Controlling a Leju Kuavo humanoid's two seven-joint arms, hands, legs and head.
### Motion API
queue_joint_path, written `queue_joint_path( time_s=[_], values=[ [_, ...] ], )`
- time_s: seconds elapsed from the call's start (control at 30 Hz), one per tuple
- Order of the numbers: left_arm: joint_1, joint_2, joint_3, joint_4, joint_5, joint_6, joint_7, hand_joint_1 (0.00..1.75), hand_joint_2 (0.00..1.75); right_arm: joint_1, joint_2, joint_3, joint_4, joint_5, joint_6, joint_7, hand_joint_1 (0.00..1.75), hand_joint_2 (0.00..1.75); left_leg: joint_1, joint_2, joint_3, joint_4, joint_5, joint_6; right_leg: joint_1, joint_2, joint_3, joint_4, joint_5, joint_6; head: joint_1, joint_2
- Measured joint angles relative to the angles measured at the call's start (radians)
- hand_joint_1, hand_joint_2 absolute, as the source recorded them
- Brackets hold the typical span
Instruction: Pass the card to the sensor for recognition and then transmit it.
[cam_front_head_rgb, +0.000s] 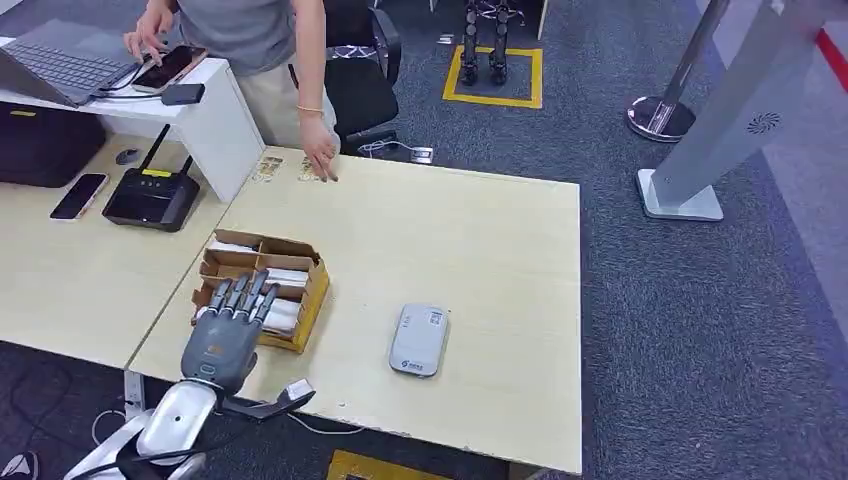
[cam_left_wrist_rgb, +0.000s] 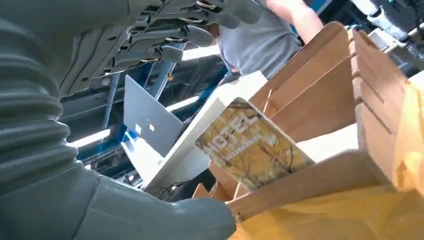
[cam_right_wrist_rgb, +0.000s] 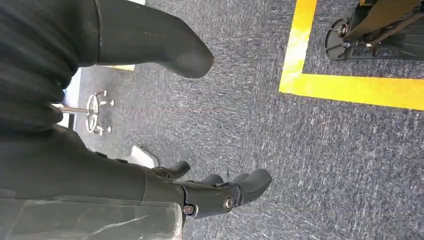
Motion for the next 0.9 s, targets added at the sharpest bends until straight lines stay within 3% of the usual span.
queue_joint_path(
  time_s=[0.9],
  values=[
    [-0.032, -0.003, -0.001, 0.028, 0.0, -0.037, 0.038, 0.02, 1.75, 0.0, 0.001, 0.003, 0.0, 0.015, 0.0, 0.008, 0.0, 1.75, 0.0, 0.0, 0.0, 0.0, 0.0, 0.0, 0.0, 0.0, 0.0, 0.0, 0.0, 0.0, 0.0, 0.0]
  ],
)
